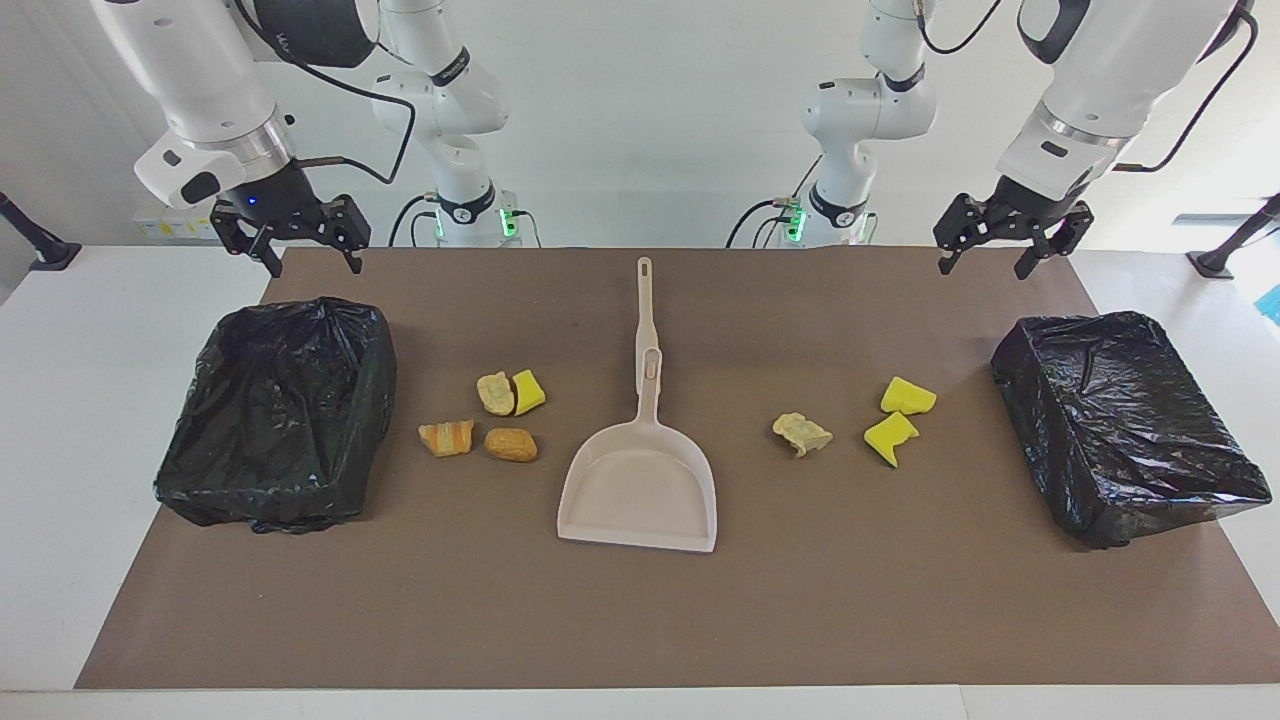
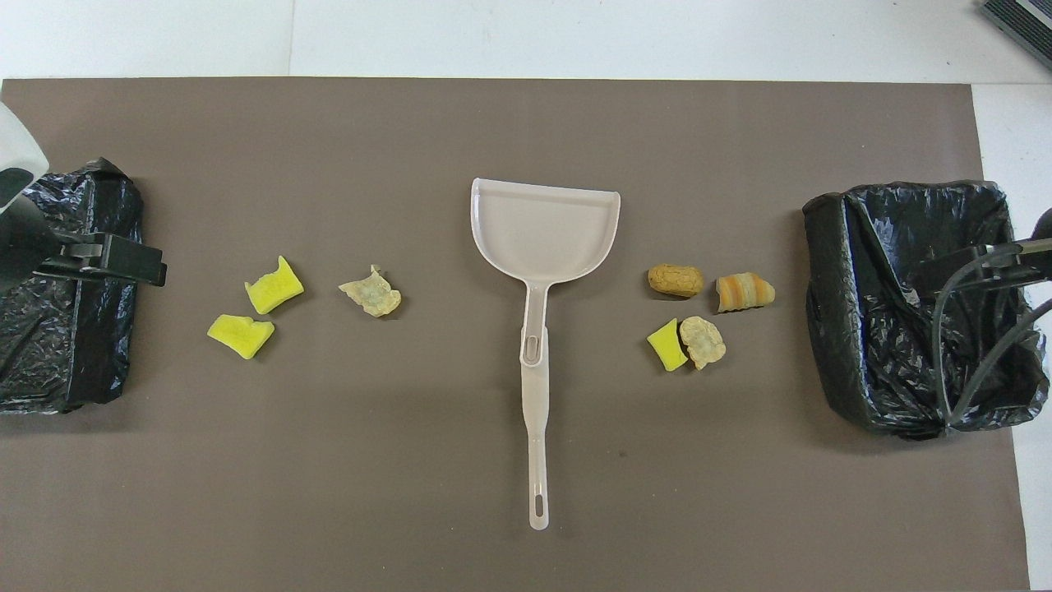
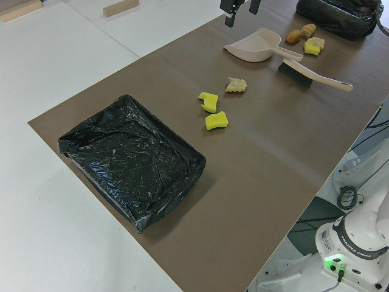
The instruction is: Sweep and dump trash in bin
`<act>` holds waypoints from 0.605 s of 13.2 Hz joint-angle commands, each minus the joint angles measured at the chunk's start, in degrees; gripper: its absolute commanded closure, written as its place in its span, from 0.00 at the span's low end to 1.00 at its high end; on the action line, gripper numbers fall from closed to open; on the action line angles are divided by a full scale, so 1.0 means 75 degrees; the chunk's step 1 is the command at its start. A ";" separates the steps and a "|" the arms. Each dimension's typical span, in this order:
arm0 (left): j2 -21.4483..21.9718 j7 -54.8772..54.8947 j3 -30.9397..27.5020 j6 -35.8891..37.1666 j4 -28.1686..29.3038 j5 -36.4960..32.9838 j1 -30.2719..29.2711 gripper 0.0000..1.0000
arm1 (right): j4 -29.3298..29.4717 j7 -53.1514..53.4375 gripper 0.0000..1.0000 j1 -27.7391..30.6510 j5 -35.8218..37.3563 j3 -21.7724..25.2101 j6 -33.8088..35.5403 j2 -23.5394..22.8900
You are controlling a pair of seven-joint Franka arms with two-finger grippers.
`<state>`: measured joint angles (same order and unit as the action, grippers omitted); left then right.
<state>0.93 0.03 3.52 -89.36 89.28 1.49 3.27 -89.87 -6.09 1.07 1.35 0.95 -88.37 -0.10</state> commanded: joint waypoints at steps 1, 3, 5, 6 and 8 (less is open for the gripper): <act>0.0204 0.0136 0.0023 -0.0027 0.0236 0.0000 -0.0109 0.00 | -0.0193 -0.0149 0.00 0.0068 -0.0157 -0.0010 -0.0077 0.0142; 0.0205 0.0137 0.0023 -0.0039 0.0213 0.0012 -0.0062 0.00 | -0.0182 -0.0138 0.00 0.0092 -0.0145 -0.0021 -0.0182 0.0142; 0.0205 0.0137 0.0035 0.0007 0.0224 0.0012 -0.0027 0.00 | -0.0193 -0.0138 0.00 0.0092 -0.0157 -0.0021 -0.0205 0.0142; 0.0216 0.0137 0.0070 0.0031 0.0236 0.0023 -0.0003 0.00 | -0.0193 -0.0149 0.00 0.0103 -0.0157 -0.0021 -0.0194 0.0142; 0.0274 0.0125 0.0140 0.0078 0.0294 0.0024 0.0032 0.00 | -0.0193 -0.0185 0.00 0.0103 -0.0157 -0.0021 -0.0135 0.0142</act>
<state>0.97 0.29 4.30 -89.19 89.32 1.50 3.24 -89.95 -6.09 1.10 1.35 1.00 -88.78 -0.10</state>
